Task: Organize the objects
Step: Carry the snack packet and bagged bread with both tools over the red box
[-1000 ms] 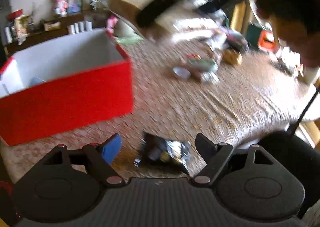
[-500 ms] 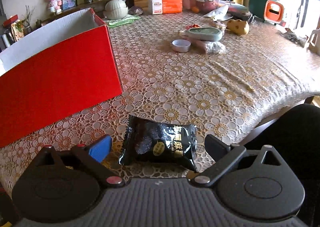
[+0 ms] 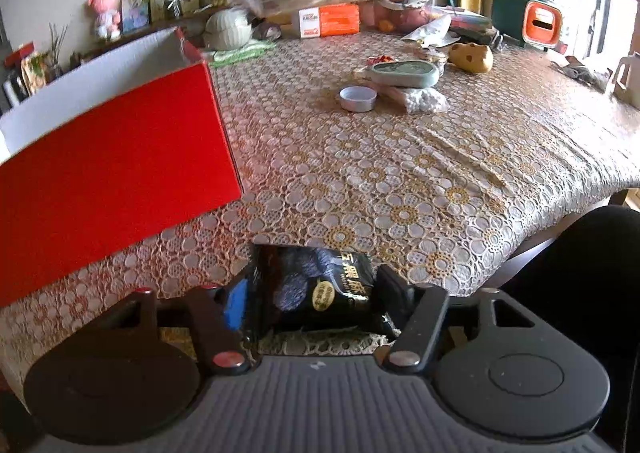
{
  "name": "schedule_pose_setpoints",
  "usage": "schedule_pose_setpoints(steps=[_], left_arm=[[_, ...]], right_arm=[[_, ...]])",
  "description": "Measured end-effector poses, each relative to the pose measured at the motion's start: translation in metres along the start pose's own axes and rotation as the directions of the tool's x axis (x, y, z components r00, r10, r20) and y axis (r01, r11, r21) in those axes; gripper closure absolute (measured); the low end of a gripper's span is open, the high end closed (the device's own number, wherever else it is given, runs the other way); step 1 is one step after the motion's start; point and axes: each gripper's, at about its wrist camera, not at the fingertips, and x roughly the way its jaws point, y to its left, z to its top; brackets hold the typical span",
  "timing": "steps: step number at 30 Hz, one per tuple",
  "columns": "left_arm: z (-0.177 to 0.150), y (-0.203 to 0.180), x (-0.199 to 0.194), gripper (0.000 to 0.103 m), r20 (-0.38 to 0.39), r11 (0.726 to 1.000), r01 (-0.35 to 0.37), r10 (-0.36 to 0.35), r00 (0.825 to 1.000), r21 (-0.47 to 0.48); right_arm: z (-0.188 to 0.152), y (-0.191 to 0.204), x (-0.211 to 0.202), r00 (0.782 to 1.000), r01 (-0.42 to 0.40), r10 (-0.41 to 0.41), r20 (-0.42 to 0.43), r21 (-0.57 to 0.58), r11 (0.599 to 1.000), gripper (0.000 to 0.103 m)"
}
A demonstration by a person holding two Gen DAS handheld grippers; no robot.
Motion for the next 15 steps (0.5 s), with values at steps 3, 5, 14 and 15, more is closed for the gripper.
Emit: schedule_pose_setpoints(steps=[3,5,14,15], left_arm=[[0.002,0.002,-0.001,0.053,0.002,1.000,-0.017,0.017,1.000,-0.006],[0.000,0.007,-0.001,0.054,0.003,0.999,-0.015,0.015,1.000,-0.032],[0.014,0.039,-0.039,0.054,0.056,0.988,0.011,-0.003,0.998,-0.152],[0.018,0.045,-0.047,0.054,0.068,0.987,0.010,0.001,0.998,-0.159]], right_arm=[[0.001,0.000,0.003,1.000,-0.001,0.001,-0.003,-0.005,1.000,0.025],[0.002,0.001,0.004,1.000,-0.002,0.002,-0.006,-0.008,1.000,0.025],[0.013,0.002,0.010,1.000,-0.014,0.013,-0.009,-0.032,0.999,0.025],[0.014,0.002,0.011,1.000,-0.018,0.017,-0.009,-0.032,0.999,0.025]])
